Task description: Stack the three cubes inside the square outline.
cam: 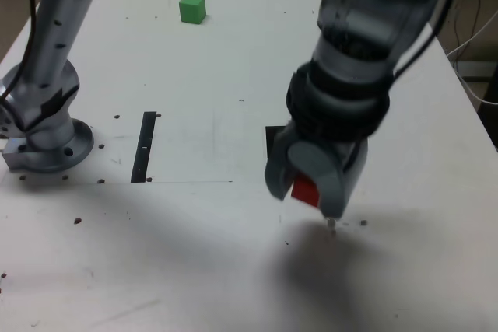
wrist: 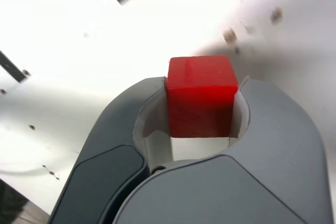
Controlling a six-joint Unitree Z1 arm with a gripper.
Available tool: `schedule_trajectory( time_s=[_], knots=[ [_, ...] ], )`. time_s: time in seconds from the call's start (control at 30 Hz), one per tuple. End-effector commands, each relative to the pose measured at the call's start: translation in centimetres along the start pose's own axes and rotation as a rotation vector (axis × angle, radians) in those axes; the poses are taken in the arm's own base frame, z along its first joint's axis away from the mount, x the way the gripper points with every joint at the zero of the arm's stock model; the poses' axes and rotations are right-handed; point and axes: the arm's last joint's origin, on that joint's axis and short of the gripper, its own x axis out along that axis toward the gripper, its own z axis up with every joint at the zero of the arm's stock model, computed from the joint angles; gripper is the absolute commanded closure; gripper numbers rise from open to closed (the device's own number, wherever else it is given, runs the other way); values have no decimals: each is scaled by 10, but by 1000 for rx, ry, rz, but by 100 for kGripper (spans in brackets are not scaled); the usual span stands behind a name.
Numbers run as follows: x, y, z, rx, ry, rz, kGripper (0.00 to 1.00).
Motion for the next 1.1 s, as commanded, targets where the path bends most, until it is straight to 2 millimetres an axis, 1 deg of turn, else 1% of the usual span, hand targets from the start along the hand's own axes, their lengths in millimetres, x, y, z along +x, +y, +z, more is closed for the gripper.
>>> schedule_trajectory(
  time_s=[0.0,0.1,0.2,0.47,0.53,0.8,0.93,1.07],
  knots=[
    [-6,9,-7,-10,-14,14,72],
    [-6,21,-10,-17,-6,31,69],
    [-1,29,-13,-22,19,30,68],
    [17,49,-21,-30,63,6,74],
    [21,55,-25,-39,53,-2,74],
    [51,82,-55,-145,-20,-62,74],
    [52,86,-68,-176,-34,-64,74],
    [50,87,-70,-174,-35,-61,75]
  ],
)
